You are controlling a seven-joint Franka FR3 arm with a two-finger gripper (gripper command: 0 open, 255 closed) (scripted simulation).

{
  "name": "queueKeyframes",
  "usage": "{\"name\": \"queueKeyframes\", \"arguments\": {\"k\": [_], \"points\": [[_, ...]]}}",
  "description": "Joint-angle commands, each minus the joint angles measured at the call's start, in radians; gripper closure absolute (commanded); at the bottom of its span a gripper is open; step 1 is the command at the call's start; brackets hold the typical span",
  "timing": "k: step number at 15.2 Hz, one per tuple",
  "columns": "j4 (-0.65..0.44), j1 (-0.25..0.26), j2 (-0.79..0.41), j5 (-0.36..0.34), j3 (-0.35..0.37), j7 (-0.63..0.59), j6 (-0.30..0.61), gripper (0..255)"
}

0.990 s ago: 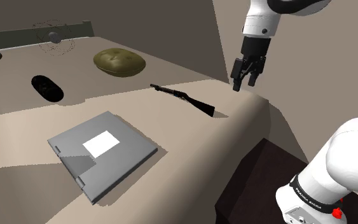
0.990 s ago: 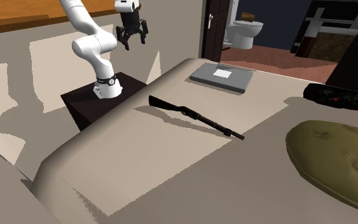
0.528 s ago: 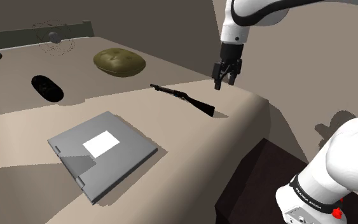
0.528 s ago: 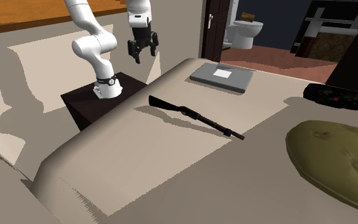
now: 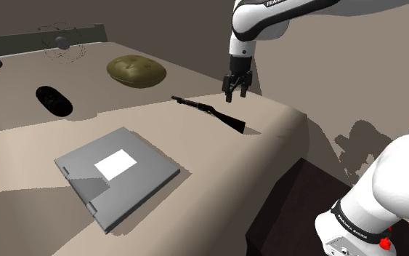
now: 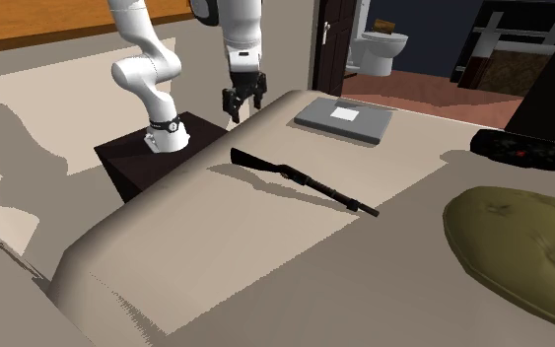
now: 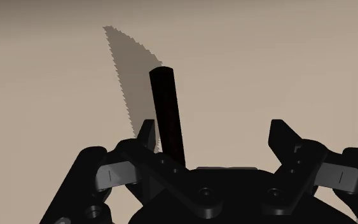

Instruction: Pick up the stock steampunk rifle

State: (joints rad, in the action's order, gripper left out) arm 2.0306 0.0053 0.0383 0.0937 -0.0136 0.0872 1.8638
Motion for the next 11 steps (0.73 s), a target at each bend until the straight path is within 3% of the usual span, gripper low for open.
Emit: {"name": "queueKeyframes", "arguments": {"k": [1,11], "points": [[-0.075,-0.001,-0.09,0.0,-0.002,0.02,0.011,0],[-0.535,-0.008,-0.517,-0.003,0.006,0.086,-0.035,0]]}}
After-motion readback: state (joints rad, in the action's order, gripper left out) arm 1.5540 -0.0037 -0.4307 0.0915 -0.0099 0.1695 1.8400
